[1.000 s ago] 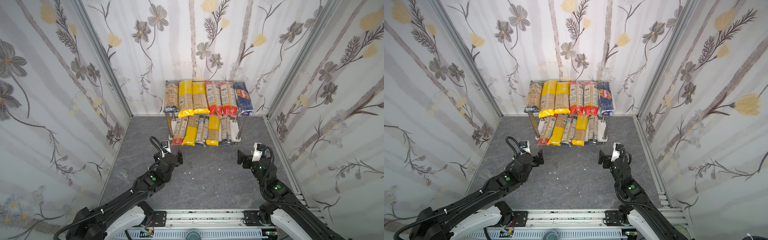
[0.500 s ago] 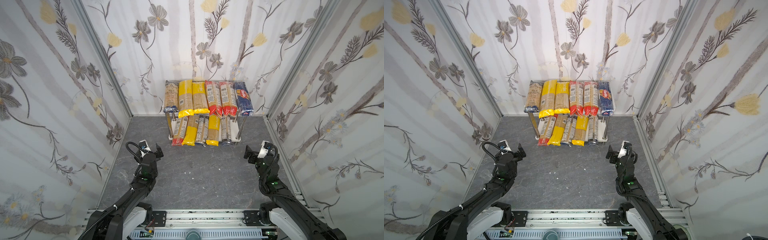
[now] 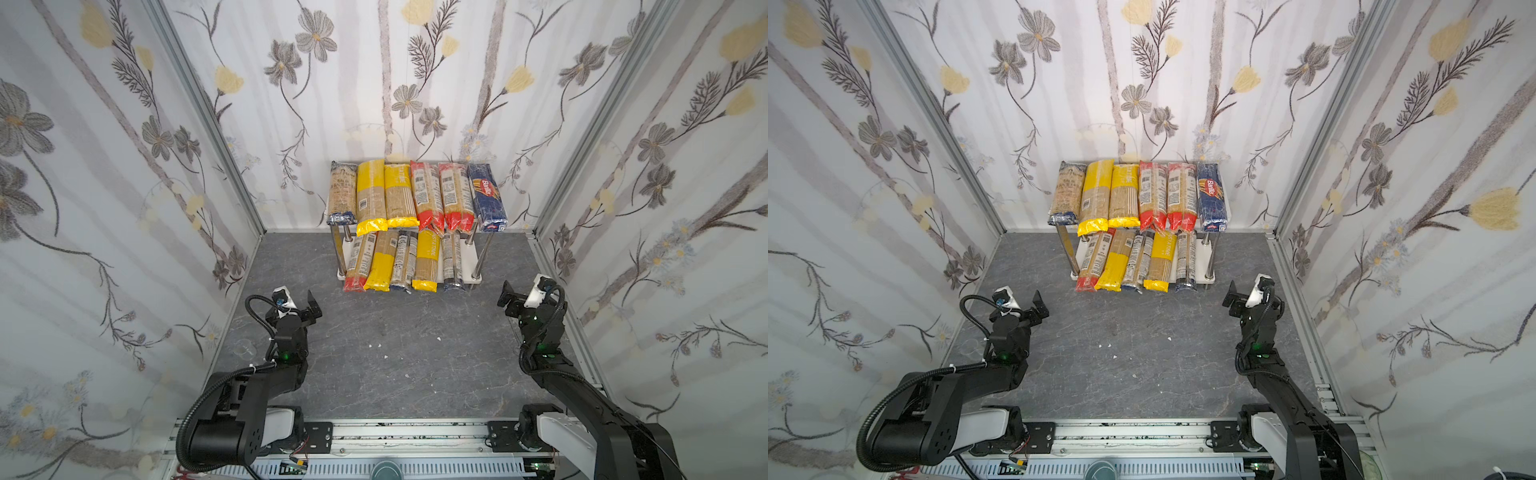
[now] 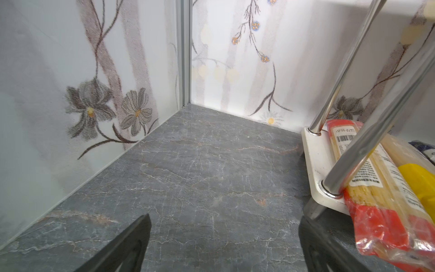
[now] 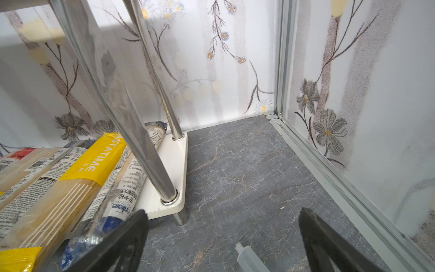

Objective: Arrange pasta packages on shelves
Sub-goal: Reset both arms

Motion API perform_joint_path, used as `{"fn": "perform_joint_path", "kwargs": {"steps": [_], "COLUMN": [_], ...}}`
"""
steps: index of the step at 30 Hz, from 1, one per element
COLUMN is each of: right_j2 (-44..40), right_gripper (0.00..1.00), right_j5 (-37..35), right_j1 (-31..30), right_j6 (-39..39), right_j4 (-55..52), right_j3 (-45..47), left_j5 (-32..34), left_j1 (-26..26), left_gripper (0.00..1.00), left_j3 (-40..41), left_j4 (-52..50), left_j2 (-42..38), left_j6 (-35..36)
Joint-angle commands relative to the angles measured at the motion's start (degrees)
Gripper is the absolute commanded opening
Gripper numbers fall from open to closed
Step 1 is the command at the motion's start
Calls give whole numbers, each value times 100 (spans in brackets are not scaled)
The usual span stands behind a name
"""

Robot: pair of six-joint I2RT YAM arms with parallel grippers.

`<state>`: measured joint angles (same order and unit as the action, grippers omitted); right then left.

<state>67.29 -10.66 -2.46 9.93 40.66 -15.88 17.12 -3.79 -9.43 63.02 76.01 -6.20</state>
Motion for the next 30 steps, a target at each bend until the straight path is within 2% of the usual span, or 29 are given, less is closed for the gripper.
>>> {"fn": "perform_joint_path", "kwargs": {"steps": [1,5,8,13,15,17,19,30], "right_j2": [310,901,1085,1806,1984,1859,1971,1937], "right_gripper": [100,100,100,100,100,100,100,100], "right_j5": [168,326,349,1073,1321,1367,1546,1452], "right_j1": [149,314,355,409,415,447,439,395], "right_j6": [-116,-172,-364,-575,-641,-647,-727,-772], "right_j4": [1144,2066,2249,2899,3653,3198,3331,3381], "right_j3": [176,309,241,226,485,374,347,390], "left_j5": [-280,-282,-358,-574,-648,-780,-865,-869], "left_j1": [63,80,79,115,136,163,177,177], "left_gripper": [100,100,100,100,100,100,100,100], "left_j3": [-97,-26,-29,-118,-209,-308,-429,-437], "left_j4": [856,1629,2250,2015,1861,1658,1431,1377], "left_j2": [332,970,1544,1522,1522,1507,1501,1504], "left_j6": [108,140,226,233,251,263,283,279]}}
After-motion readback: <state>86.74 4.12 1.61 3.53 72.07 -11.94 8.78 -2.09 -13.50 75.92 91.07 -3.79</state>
